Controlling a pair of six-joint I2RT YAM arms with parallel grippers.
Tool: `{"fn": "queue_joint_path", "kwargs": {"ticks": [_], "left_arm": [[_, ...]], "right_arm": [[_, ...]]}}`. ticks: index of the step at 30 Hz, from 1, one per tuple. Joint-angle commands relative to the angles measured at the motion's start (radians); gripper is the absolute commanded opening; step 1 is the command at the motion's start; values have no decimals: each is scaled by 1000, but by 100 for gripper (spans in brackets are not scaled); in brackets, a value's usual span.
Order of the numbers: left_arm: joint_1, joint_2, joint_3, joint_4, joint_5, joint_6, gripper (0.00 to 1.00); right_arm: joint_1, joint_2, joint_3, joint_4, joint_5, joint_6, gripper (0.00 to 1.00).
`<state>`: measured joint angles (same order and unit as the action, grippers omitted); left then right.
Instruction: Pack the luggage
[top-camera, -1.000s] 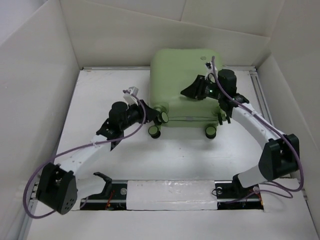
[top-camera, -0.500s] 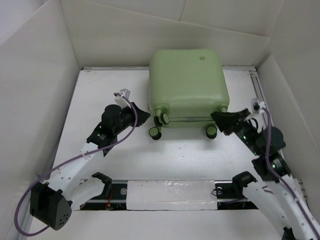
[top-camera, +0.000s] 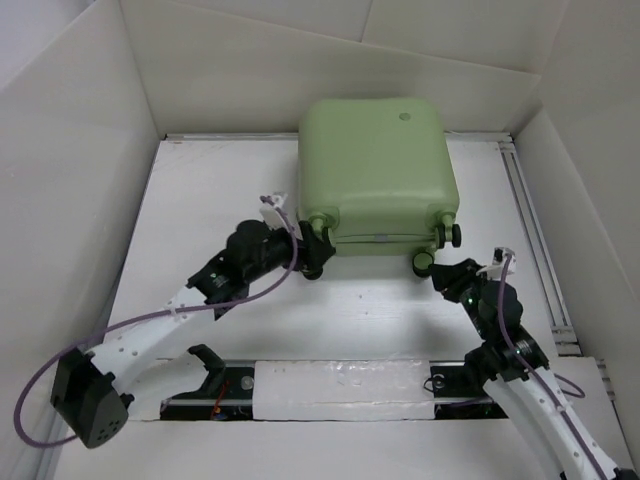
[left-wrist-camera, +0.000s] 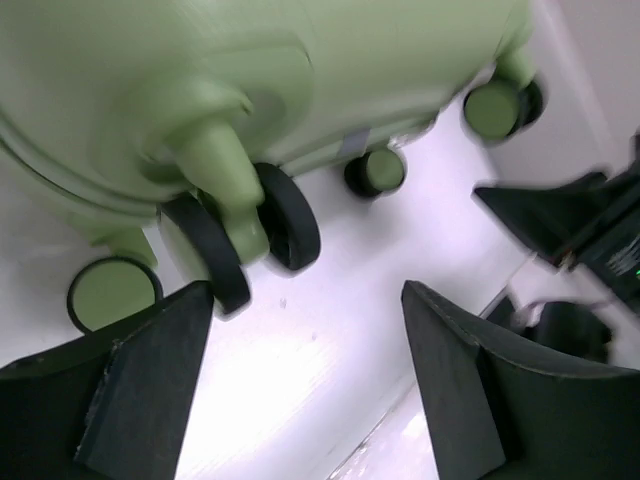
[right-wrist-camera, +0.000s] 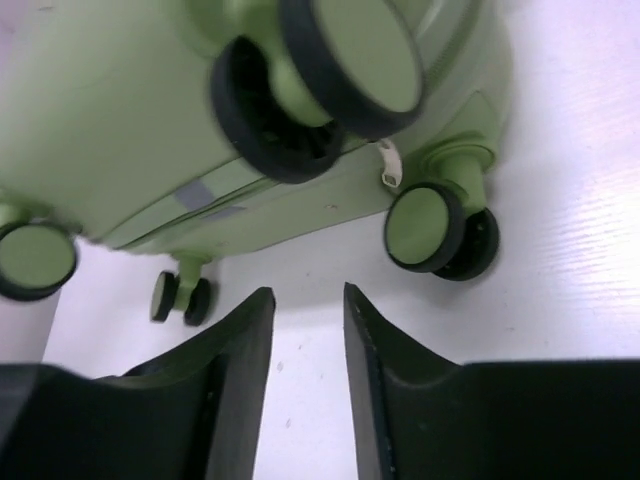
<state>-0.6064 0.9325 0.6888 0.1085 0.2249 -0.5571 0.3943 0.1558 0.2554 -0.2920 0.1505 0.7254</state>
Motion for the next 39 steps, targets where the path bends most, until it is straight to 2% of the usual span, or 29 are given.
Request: {"fn": "queue_joint_path", "kwargs": {"ticks": [1, 2, 3, 4, 7, 12, 17, 22, 29, 35, 39], "left_arm": [[-174, 57, 67, -26, -198, 37, 72], [-244, 86, 86, -39, -304, 37, 72], [-260, 95, 100, -49, -332, 37, 74], [-260, 95, 110, -49, -332, 28, 76], [-260, 106, 121, -90, -407, 28, 79], [-260, 137, 144, -124, -490, 28, 79], [-260, 170, 155, -124, -533, 28, 83], [-260, 210, 164, -101, -533, 37, 83], [-260, 189, 163, -67, -640, 56, 84], [-228, 229, 150, 11, -564, 66, 84], [-219, 276, 172, 43, -553, 77, 84]], "right_arm": [[6, 107, -25, 132, 104, 19, 42], [6, 132, -25, 158, 104, 19, 44], [6, 155, -25, 190, 66, 0, 46], [6, 198, -25, 265, 54, -17, 47], [6, 255, -25, 321, 96, -38, 50], [-3, 389, -15, 453, 127, -98, 51], [-12, 487, -15, 576, 156, -98, 52], [-23, 609, -33, 750, 167, -89, 52], [-52, 709, -42, 859, 181, -66, 53], [-52, 752, -64, 962, 216, -34, 54], [-52, 775, -130, 1135, 202, -3, 54]]}}
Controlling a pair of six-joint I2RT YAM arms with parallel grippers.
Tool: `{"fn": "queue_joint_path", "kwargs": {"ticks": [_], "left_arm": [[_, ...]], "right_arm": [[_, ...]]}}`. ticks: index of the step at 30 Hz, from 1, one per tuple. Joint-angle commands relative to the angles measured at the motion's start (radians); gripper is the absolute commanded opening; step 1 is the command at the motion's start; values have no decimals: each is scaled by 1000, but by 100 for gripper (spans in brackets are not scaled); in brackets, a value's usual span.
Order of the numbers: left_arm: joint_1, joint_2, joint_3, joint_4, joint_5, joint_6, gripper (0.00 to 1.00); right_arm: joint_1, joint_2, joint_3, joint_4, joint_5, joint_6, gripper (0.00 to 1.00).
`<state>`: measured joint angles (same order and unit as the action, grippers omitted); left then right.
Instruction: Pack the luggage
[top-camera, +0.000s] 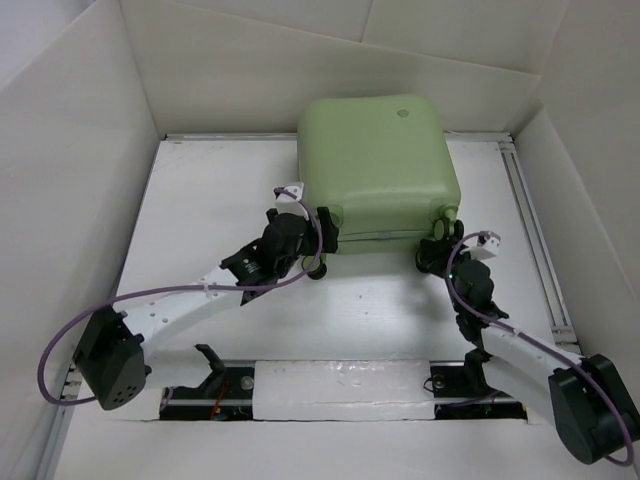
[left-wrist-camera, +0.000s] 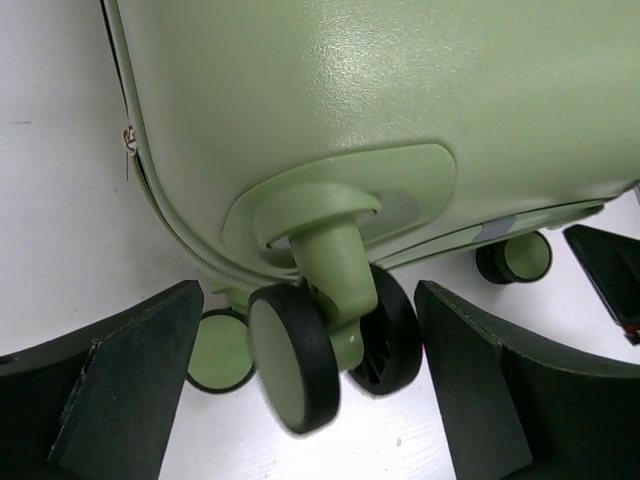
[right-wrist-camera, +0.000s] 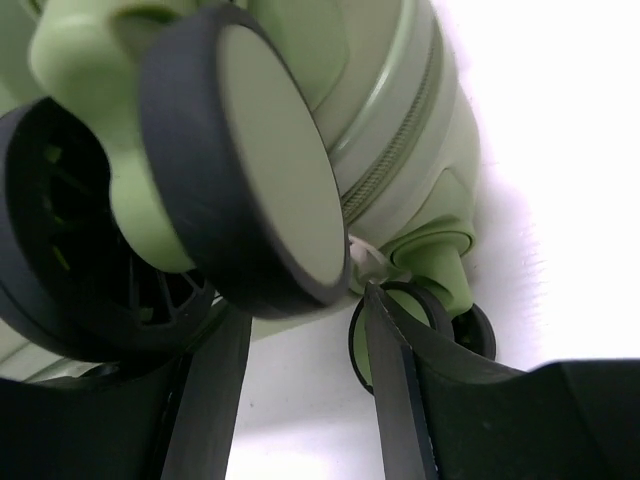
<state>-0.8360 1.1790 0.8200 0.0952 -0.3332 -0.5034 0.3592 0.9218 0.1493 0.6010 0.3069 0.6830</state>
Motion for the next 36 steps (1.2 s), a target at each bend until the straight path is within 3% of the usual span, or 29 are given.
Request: {"fn": "queue_joint_path", "kwargs": {"ticks": [1, 6, 9, 10, 13, 15, 17, 21, 28, 36], "left_arm": [[11, 51, 41, 72, 16, 32, 84], [11, 99, 73, 109, 34, 32, 80], [11, 122, 82, 132, 55, 32, 69], [11, 122, 82, 132, 56, 32, 63], [11, 142, 91, 132, 68, 32, 21], [11, 130, 91, 132, 77, 32, 0], [11, 99, 91, 123, 77, 22, 0], [37, -47, 57, 123, 59, 0, 0], [178, -133, 4, 75, 115, -50, 0], [187, -111, -32, 147, 180, -70, 0]], "right_arm": [[-17, 21, -24, 264, 29, 39, 54], [-17, 34, -62, 348, -74, 67, 52], [26, -32, -91, 347, -59, 90, 52], [36, -87, -91, 332, -45, 90, 52], [61, -197, -114, 208, 23, 113, 52], [73, -311, -128, 108, 61, 125, 55], [73, -395, -155, 31, 106, 138, 61], [73, -423, -178, 20, 116, 138, 63], [73, -281, -156, 33, 118, 164, 63], [64, -72, -125, 239, -6, 47, 57]]}}
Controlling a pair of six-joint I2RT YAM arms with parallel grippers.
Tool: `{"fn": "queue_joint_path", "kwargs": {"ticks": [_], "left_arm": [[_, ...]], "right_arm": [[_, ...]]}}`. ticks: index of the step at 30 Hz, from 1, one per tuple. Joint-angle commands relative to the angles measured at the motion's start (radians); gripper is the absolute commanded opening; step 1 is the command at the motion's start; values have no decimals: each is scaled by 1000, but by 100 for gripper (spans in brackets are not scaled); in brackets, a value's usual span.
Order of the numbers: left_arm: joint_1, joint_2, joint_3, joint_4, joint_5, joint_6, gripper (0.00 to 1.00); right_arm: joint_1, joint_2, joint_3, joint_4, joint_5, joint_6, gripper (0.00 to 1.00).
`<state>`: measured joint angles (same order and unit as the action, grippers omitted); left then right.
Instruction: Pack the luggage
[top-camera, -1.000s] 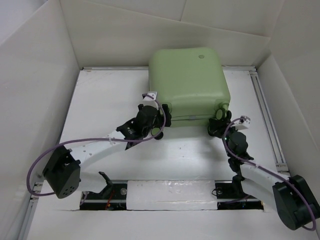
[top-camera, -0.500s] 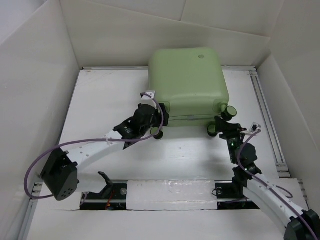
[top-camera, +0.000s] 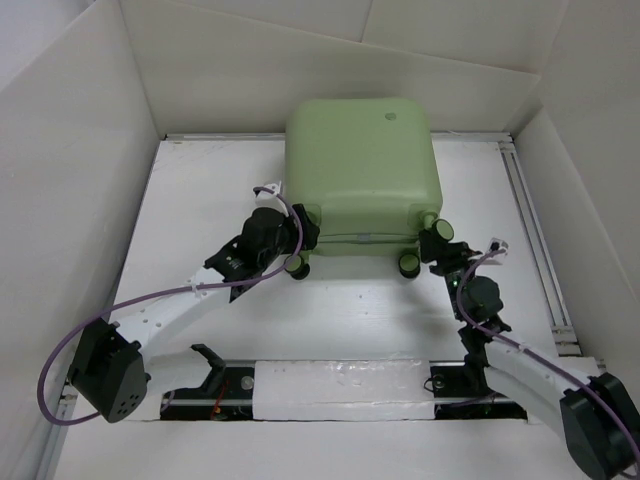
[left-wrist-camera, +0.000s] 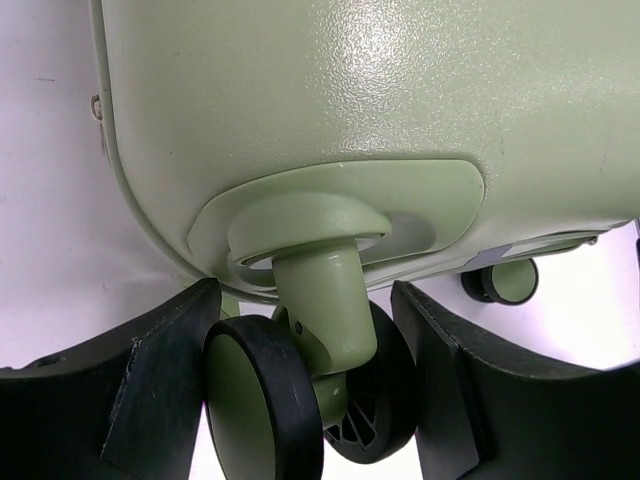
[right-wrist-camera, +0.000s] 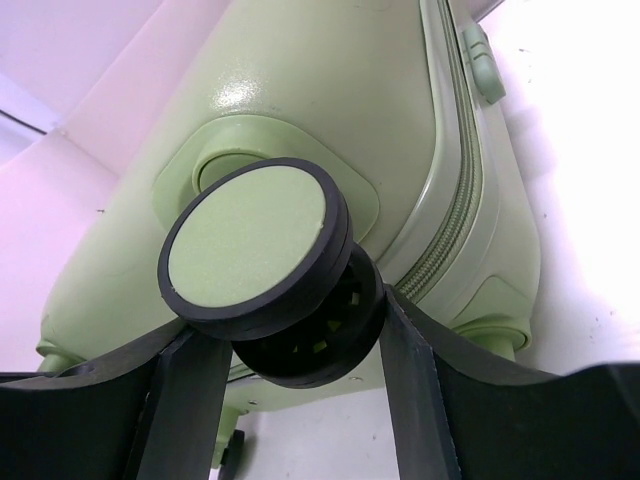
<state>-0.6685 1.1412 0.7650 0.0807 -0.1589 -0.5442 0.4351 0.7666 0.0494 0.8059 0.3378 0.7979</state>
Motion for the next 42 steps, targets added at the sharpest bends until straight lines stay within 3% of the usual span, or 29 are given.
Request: {"fn": "queue_joint_path", "kwargs": {"ticks": [1, 4, 6, 8, 12, 16, 17, 19, 21, 26, 32, 36, 40, 42], "left_arm": [[20, -64, 34, 162, 5, -30, 0], [20, -54, 78, 151, -10, -20, 0], [20, -54, 92, 140, -20, -20, 0], [20, -54, 103, 140, -43, -20, 0], [20, -64, 125, 140, -86, -30, 0], [20, 12, 169, 113, -122, -14, 0], [20, 26, 169, 113, -122, -14, 0], [67, 45, 160, 174, -52, -32, 0], [130, 78, 160, 200, 39, -56, 0], [181, 127, 214, 214, 96, -68, 0], [222, 164, 234, 260, 194, -92, 0], [222, 187, 234, 293, 216, -92, 0], [222, 187, 234, 284, 206, -82, 0], [222, 187, 243, 284, 206, -82, 0]], "right_arm": [[-12, 108, -25, 58, -77, -68, 56], [-3, 180, -45, 151, -122, -83, 54], [22, 180, -71, 119, -44, -14, 54], [57, 180, -109, 189, 1, -14, 54], [108, 90, -109, 141, 75, -49, 54], [139, -87, -54, 47, 6, -167, 51], [139, -142, -24, -99, 6, -196, 51], [139, -153, 44, -210, -15, -215, 47], [139, -97, 53, -264, -39, -189, 47], [158, 208, 122, -139, -124, -187, 49], [218, 304, 83, 130, -322, -250, 49], [258, 266, 83, 96, -402, -288, 56], [280, 139, 73, 21, -492, -298, 70], [280, 42, 73, -104, -522, -309, 75]]}}
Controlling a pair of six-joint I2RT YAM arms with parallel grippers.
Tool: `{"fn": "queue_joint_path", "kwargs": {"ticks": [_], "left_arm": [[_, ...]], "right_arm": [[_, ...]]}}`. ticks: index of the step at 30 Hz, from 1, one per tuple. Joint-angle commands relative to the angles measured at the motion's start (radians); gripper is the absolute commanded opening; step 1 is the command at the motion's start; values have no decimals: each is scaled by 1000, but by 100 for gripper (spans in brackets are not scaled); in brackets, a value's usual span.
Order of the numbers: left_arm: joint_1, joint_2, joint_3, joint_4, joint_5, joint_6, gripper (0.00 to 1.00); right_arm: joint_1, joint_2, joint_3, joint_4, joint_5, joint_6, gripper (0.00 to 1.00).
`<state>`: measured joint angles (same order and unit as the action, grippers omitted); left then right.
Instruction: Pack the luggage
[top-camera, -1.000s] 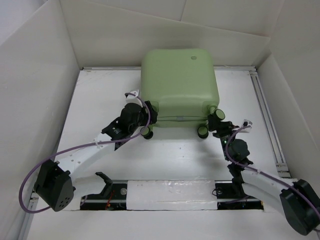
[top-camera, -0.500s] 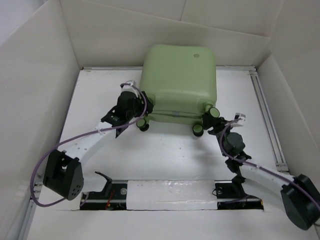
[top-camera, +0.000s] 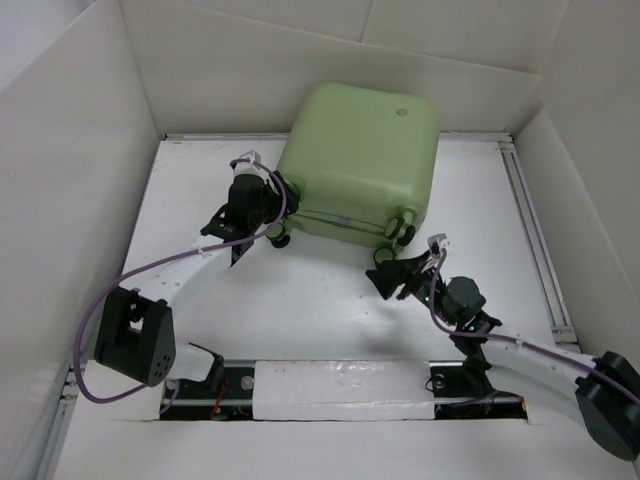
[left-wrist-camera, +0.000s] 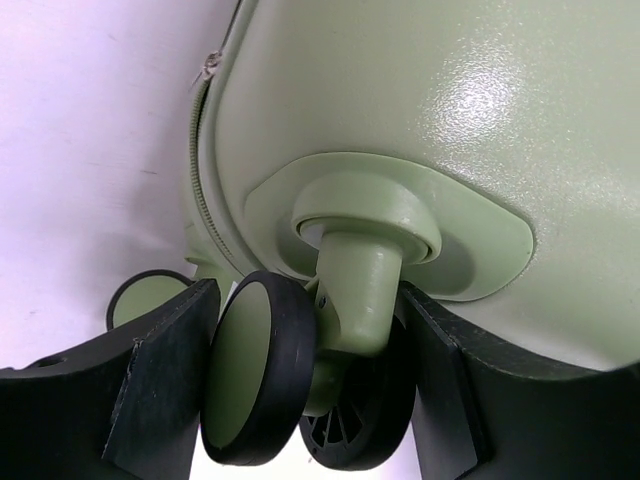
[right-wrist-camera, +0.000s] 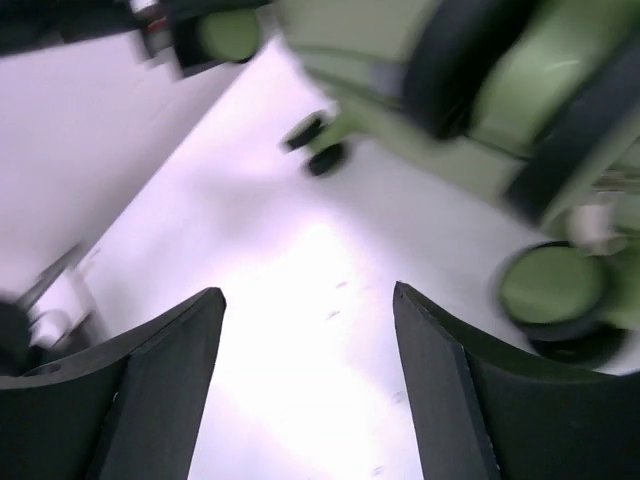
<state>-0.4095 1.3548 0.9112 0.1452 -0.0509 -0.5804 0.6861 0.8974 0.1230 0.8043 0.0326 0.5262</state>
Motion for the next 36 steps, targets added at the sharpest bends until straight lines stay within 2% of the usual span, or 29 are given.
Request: {"fn": "queue_joint_path", "kwargs": {"ticks": [1, 4, 5, 7, 8, 12, 15, 16, 20, 23, 26, 31, 36], "left_arm": [[-37, -17, 110, 220, 98, -45, 0], [-37, 4, 162, 209, 98, -55, 0], [-37, 18, 176, 196, 111, -55, 0], [-37, 7, 176, 195, 120, -55, 0], [-37, -3, 160, 205, 120, -64, 0], [-37, -51, 111, 205, 66, -55, 0], [-37, -72, 72, 205, 66, -64, 0], [-37, -72, 72, 218, 78, -64, 0], [-37, -83, 29, 247, 100, -64, 0], [-37, -92, 5, 258, 111, -64, 0], [-37, -102, -5, 267, 111, -64, 0], [-37, -111, -26, 277, 132, -64, 0], [-48, -120, -63, 286, 132, -64, 0]], "right_arm": [[29, -116, 21, -169, -226, -37, 75], [29, -164, 21, -310, -230, -22, 78], [29, -164, 8, -326, -174, 3, 83], [29, -184, -25, -332, -32, 76, 83], [29, -184, -40, -321, 93, 95, 81], [29, -166, -51, -269, 372, 191, 71], [29, -114, -51, -239, 595, 277, 67], [29, -95, -51, -203, 625, 278, 67], [-16, 85, -34, 105, 532, 115, 65], [-43, 202, 47, 139, 389, -1, 58], [-43, 377, 47, 321, 323, -35, 56], [-43, 518, 38, 517, 357, -35, 56], [27, 566, 18, 605, 538, -35, 56]]}}
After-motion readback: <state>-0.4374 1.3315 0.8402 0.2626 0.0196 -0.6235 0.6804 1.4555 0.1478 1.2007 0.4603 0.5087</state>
